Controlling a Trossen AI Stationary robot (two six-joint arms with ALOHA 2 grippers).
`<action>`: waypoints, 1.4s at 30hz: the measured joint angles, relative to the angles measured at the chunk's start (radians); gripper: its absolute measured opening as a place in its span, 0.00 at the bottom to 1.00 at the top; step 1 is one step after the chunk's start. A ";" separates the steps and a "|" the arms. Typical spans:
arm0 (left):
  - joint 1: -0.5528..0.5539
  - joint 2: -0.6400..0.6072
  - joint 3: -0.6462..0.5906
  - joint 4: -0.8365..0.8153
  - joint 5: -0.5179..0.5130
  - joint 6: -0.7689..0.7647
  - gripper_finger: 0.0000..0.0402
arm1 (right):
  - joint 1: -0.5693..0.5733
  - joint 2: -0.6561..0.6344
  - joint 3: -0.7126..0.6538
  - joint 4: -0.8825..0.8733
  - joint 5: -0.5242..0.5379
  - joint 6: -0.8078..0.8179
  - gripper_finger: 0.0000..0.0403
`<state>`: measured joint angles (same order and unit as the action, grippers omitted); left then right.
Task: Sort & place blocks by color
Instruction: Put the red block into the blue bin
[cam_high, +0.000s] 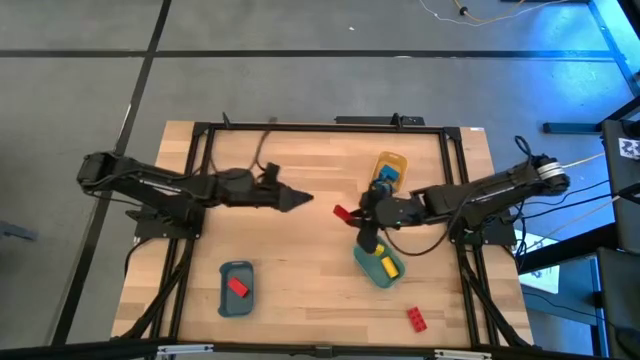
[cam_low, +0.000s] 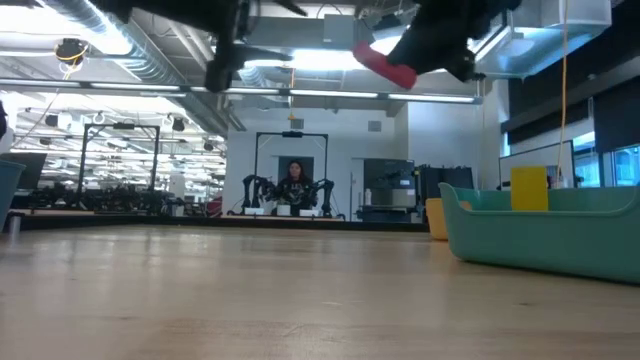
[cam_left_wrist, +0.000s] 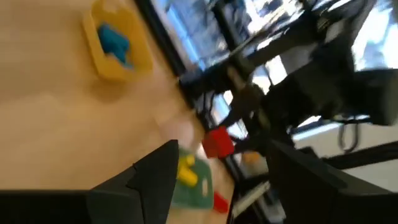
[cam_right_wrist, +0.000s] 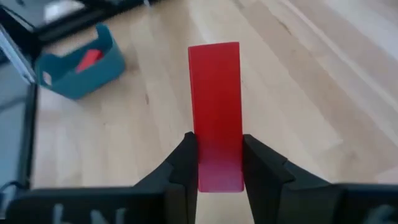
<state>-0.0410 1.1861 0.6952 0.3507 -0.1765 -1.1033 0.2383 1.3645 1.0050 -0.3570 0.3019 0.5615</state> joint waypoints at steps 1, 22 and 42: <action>0.000 0.021 0.021 -0.018 0.017 -0.016 0.58 | -0.003 0.024 0.026 -0.018 -0.002 -0.022 0.22; 0.005 0.290 0.118 -0.029 0.279 -0.174 0.58 | -0.037 0.201 0.186 -0.096 -0.090 -0.102 0.22; 0.015 0.291 0.117 -0.024 0.255 -0.144 0.11 | -0.061 0.201 0.185 -0.084 -0.095 -0.128 0.02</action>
<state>-0.0259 1.4767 0.8120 0.3269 0.0786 -1.2477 0.1769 1.5654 1.1900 -0.4412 0.2066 0.4337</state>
